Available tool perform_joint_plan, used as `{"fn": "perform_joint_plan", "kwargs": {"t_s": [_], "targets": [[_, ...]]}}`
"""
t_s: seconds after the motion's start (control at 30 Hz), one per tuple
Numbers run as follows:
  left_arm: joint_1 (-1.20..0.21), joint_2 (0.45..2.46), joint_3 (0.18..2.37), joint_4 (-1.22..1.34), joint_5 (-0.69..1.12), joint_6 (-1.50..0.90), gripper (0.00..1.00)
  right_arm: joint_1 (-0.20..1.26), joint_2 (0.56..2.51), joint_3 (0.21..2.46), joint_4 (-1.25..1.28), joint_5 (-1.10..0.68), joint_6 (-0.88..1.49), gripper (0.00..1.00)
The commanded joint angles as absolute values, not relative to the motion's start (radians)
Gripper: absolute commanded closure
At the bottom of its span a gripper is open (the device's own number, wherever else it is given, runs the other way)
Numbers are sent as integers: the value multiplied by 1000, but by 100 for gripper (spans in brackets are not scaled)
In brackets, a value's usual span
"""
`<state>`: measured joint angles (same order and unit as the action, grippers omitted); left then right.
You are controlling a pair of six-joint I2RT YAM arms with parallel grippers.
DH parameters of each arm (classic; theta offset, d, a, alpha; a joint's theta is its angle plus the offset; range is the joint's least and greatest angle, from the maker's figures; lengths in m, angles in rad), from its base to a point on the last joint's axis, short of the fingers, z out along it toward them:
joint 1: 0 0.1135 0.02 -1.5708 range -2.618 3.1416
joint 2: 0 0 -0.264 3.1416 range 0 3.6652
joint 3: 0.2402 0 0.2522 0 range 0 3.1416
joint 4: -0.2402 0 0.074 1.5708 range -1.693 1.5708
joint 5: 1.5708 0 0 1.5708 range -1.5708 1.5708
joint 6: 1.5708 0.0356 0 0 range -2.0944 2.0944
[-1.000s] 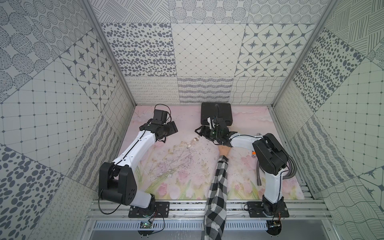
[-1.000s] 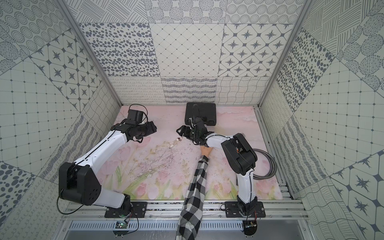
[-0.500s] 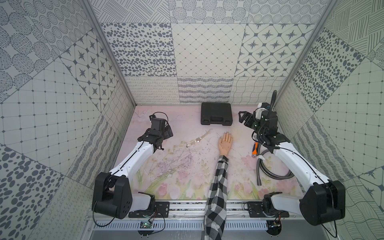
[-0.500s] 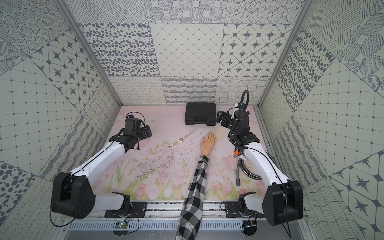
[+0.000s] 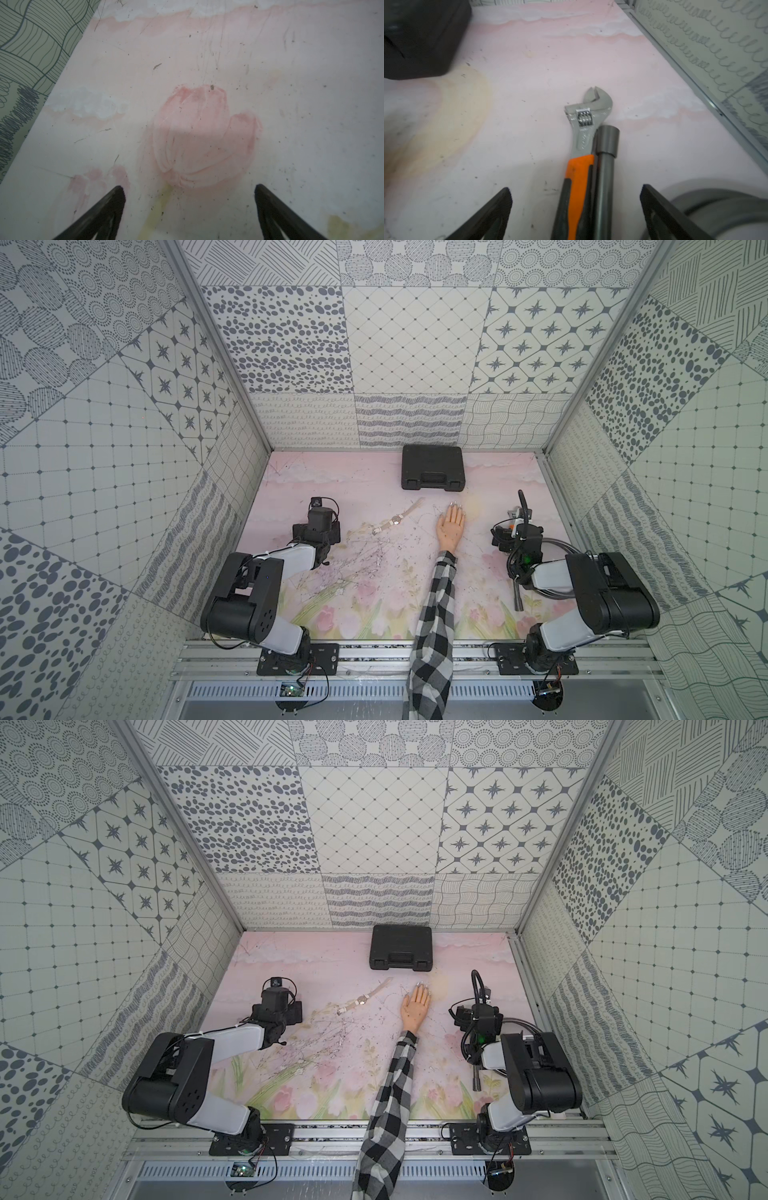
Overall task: Take off the watch
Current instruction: Reset both arms
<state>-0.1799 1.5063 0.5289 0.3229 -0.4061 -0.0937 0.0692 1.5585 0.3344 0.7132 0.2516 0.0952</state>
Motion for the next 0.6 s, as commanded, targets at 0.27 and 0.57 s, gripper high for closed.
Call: {"fn": "perform_joint_plan", "kwargs": {"t_s": [0.27, 0.57], "targets": [[-31, 1572, 399, 858, -183, -17, 1, 52, 1552, 405, 847, 110, 37, 2], [-30, 1569, 405, 847, -182, -21, 1, 50, 1555, 411, 837, 87, 33, 2]]}}
